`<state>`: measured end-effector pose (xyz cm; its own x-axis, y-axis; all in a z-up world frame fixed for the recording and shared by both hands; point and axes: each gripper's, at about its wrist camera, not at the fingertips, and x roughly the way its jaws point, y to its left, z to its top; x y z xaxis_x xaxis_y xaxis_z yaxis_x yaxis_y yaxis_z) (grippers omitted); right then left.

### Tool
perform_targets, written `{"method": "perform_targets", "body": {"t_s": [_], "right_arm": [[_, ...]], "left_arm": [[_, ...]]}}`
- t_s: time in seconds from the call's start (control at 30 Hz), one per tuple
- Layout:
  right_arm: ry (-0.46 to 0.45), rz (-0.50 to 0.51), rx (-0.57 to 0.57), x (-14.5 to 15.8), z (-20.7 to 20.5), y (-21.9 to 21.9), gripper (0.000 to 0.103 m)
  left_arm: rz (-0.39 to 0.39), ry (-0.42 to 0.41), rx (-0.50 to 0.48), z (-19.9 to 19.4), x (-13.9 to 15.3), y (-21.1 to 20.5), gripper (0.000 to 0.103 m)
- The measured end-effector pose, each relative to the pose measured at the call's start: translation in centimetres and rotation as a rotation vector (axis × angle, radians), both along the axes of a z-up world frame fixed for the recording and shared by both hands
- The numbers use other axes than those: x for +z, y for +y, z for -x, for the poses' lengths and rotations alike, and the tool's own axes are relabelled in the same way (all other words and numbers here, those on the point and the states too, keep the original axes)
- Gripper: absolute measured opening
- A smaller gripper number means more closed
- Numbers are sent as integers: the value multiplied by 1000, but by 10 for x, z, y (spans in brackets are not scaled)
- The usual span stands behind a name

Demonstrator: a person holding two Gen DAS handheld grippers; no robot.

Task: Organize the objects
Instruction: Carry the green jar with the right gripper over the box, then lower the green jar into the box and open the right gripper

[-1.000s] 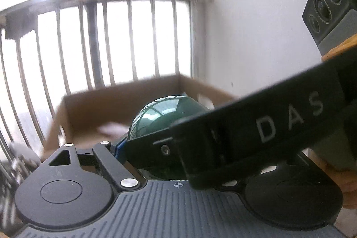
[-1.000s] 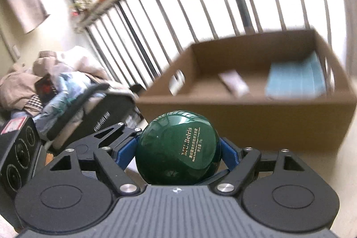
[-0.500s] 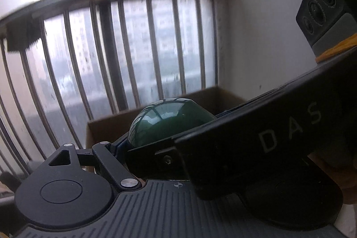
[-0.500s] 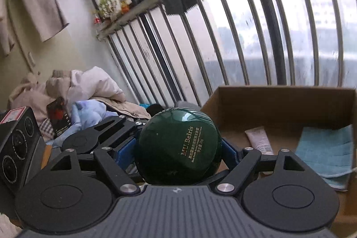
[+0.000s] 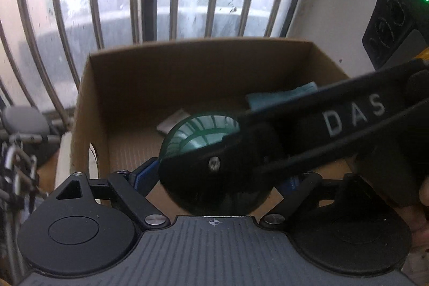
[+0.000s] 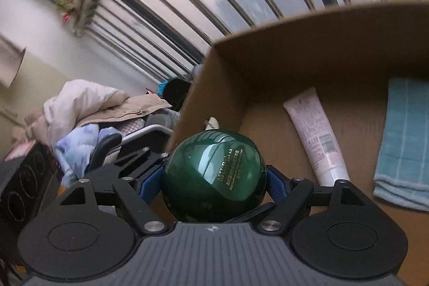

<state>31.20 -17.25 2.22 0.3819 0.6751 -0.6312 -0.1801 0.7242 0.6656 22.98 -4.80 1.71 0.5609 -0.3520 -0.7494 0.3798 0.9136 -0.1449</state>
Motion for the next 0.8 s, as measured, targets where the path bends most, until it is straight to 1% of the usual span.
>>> {"method": "perform_targets", "body": {"t_s": [0.07,0.23,0.37,0.57,0.63,0.7,0.8], "right_arm": [[34,-7,-9,-9,-9,-3,83],[88,20,-10,-26,-26,-4,83],[133,56,4,-40,-37,1,83],[193,104,14,-58,-47,13,83],[205,99,-3,-61,-49,11,84],[212,64,-16,-62,-48,6,85],[200,30,-35,-59,-42,-3,86]], "left_arm": [[-4,14,10,-6,-4,1,91],[-6,27,32,-10,-9,3,98],[-16,34,38,-20,-13,6,98],[-25,41,44,-24,-8,7,98],[-25,45,44,-23,-7,8,98],[-24,45,50,-21,-5,8,98],[-17,31,53,-14,4,8,98]]}}
